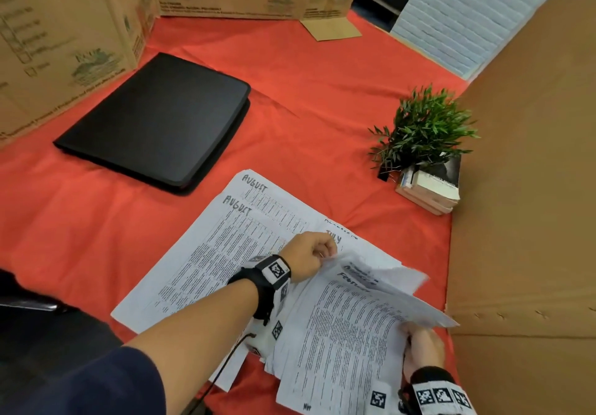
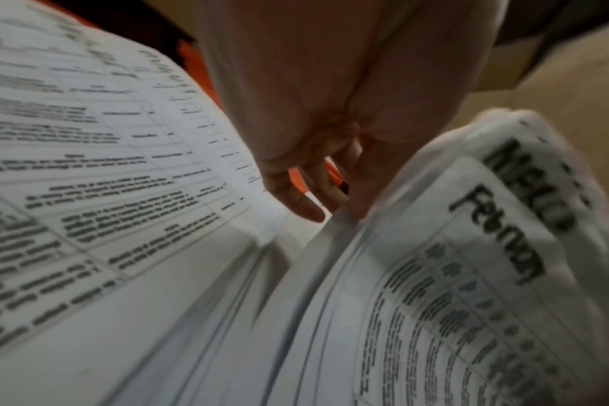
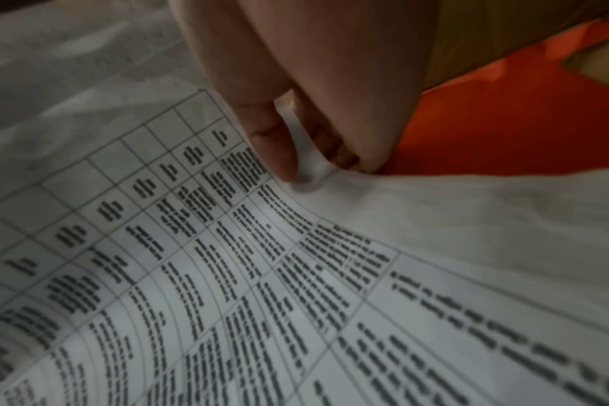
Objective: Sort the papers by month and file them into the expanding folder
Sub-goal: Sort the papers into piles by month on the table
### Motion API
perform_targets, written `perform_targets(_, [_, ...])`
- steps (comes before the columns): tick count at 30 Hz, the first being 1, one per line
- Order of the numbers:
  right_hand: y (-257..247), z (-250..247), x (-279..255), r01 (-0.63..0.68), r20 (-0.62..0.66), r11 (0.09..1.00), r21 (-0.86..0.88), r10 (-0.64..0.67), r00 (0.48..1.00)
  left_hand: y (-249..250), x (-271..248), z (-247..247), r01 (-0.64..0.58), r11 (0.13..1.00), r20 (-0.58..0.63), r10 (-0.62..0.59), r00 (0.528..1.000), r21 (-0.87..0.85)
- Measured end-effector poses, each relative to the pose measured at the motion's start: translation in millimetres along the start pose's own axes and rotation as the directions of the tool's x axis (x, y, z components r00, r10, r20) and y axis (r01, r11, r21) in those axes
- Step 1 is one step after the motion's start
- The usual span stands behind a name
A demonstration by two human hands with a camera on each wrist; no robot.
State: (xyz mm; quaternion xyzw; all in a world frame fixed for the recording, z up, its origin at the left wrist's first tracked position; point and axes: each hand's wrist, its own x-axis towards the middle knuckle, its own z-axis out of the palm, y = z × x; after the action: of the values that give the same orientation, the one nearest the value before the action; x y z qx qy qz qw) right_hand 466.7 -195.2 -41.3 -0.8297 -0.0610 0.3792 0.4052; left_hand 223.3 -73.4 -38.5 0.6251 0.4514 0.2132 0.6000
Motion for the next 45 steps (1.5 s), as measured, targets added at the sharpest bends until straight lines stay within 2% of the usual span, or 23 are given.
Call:
perform_targets(2, [3,0,3,-0.003,0.004,1.000,0.008,0.003,1.000,3,-2,-5,0.034,0.998,0.055,-0.030,0.998,-0.057])
perform_targets(4, [6,1,6,0.003,0.002,0.999,0.035,-0.003,1.000,2,0,-4,0.102,0.995,-0.012,-0.102,0.995,-0.022])
perform_targets(6, [7,2,6,0.011,0.004,0.998,0.061,-0.011,1.000,-4,5,-1,0.216,0.963,-0.208,-0.181,0.961,0.160])
perform_targets(7, [6,2,6,0.020,-0.009,0.997,0.070,-0.020,1.000,-5,5,-1,0.276,0.920,-0.256,-0.207,0.944,0.277])
perform_targets(10, [5,4,2,0.065,-0.030,0.994,0.085,-0.062,0.998,-5,2,3,0.356,0.773,-0.222,-0.279,0.934,0.525])
perform_targets(15, [8,3,5,0.080,0.007,0.990,0.115,-0.082,0.997,3,4,5,0.288,0.675,-0.206,-0.202,0.957,0.679])
perform_targets(19, [5,3,6,0.071,-0.008,0.995,0.067,-0.071,0.997,21,2,-5,0.148,0.464,-0.105,-0.118,0.987,0.873])
perform_targets(20, [5,3,5,0.070,-0.013,0.996,0.056,-0.070,0.997,25,1,-7,0.103,0.451,-0.068,-0.094,0.993,0.886])
perform_targets(21, [4,3,5,0.066,-0.017,0.997,0.045,-0.066,0.998,27,0,-9,0.049,0.468,-0.023,-0.062,0.998,0.883])
perform_targets(22, [4,3,5,0.065,-0.022,0.997,0.034,-0.064,0.998,27,-1,-11,0.005,0.531,0.018,-0.037,0.999,0.847])
perform_targets(25, [3,3,4,0.067,-0.033,0.998,0.000,-0.067,0.997,16,-2,-16,-0.086,0.822,0.141,0.007,0.990,0.563])
perform_targets(27, [4,1,6,0.071,-0.035,0.997,-0.020,-0.072,0.997,14,-7,-18,-0.054,0.947,0.192,-0.008,0.981,0.316])
perform_targets(28, [4,0,5,0.075,-0.033,0.997,-0.035,-0.076,0.997,14,-9,-19,0.011,0.981,0.193,-0.050,0.980,0.195])
perform_targets(29, [5,-1,6,0.077,-0.029,0.995,-0.056,-0.079,0.996,13,-9,-18,0.077,0.991,0.172,-0.096,0.980,0.110])
perform_targets(30, [6,-2,6,0.071,-0.023,0.995,-0.073,-0.073,0.997,12,-8,-16,0.123,0.988,0.120,-0.134,0.984,0.098])
perform_targets(31, [7,-3,7,0.056,-0.022,0.996,-0.070,-0.057,0.998,10,-6,-14,0.150,0.977,0.012,-0.153,0.988,0.149])
perform_targets(32, [8,-4,8,0.038,-0.023,0.998,-0.054,-0.040,0.999,8,-4,-11,0.191,0.943,-0.108,-0.167,0.980,0.271])
perform_targets(33, [10,-5,10,0.025,-0.028,0.999,-0.046,-0.026,0.999,5,-3,-9,0.245,0.884,-0.186,-0.184,0.965,0.399])
perform_targets(35, [11,-6,10,0.022,-0.031,0.998,-0.055,-0.024,0.999,-1,0,1,0.344,0.745,-0.227,-0.260,0.939,0.571])
perform_targets(38, [8,-6,9,0.027,-0.014,0.999,-0.035,-0.028,1.000,-6,0,13,0.354,0.661,-0.212,-0.288,0.934,0.661])
perform_targets(40, [5,-6,7,0.011,-0.005,1.000,0.001,-0.011,1.000,-10,2,17,0.338,0.661,-0.230,-0.248,0.941,0.670])
perform_targets(45, [1,-3,2,0.008,-0.008,0.995,0.104,-0.007,1.000,-9,2,3,0.315,0.751,-0.306,-0.157,0.939,0.581])
